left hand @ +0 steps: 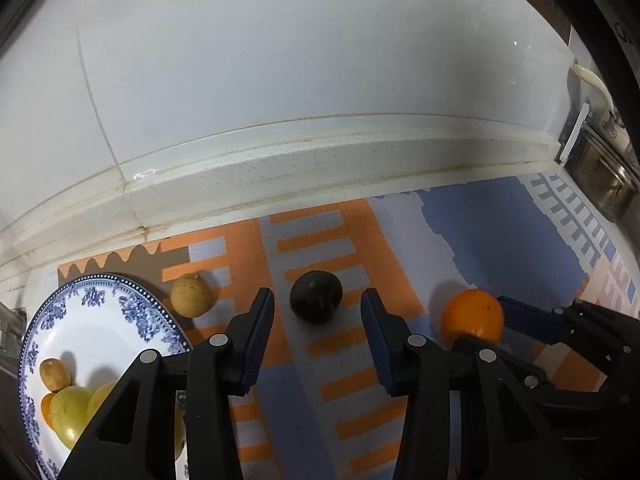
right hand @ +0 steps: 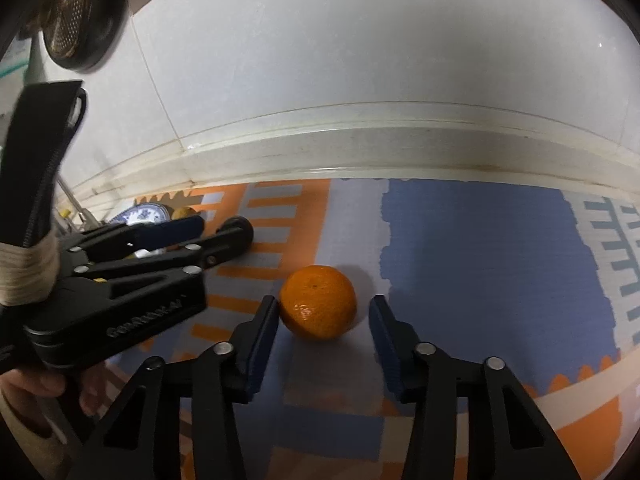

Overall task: Organize fruits
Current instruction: 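Grasp the dark plum with the left gripper while the right gripper grasps the orange, then carry the plum and orange over the plate with both grippers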

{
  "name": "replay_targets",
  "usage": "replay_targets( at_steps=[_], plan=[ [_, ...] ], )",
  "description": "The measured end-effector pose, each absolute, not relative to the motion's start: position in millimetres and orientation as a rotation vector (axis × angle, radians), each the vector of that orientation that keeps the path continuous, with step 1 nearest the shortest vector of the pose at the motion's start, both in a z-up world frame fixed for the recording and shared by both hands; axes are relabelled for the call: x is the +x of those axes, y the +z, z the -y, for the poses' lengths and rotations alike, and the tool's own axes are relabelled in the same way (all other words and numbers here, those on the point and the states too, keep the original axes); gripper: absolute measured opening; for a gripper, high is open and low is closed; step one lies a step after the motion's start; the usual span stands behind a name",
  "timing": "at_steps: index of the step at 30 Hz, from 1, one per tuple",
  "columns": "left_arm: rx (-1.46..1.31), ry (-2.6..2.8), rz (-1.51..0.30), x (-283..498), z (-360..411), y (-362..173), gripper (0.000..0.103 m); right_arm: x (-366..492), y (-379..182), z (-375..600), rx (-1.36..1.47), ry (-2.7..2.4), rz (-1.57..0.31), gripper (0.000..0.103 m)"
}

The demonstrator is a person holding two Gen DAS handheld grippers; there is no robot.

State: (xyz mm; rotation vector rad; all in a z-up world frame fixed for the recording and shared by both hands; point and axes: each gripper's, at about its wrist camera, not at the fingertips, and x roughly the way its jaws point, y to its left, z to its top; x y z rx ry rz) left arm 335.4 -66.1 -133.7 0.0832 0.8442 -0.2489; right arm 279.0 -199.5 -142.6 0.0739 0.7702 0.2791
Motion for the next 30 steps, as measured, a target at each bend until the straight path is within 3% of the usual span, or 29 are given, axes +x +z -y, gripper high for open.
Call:
replay_targets(
  at_steps=[5, 10, 30],
  plan=[
    [0.084, -0.243, -0.856, 340.5, 66.0, -138.2, 0.041, 279.7, -139.3, 206.0, 0.096, 0.234, -0.757, 0.041],
    [0.102, -0.235, -0.842, 347.5, 72.2, -146.0, 0.029, 283.4, -135.9, 211.8, 0.114, 0.211, -0.752, 0.041],
    [0.058, -0.249, -0.714, 283.6, 45.9, -96.2, 0.029, 259.0, -97.8, 203.1, 0.106, 0.252, -0.667, 0.041]
  ],
)
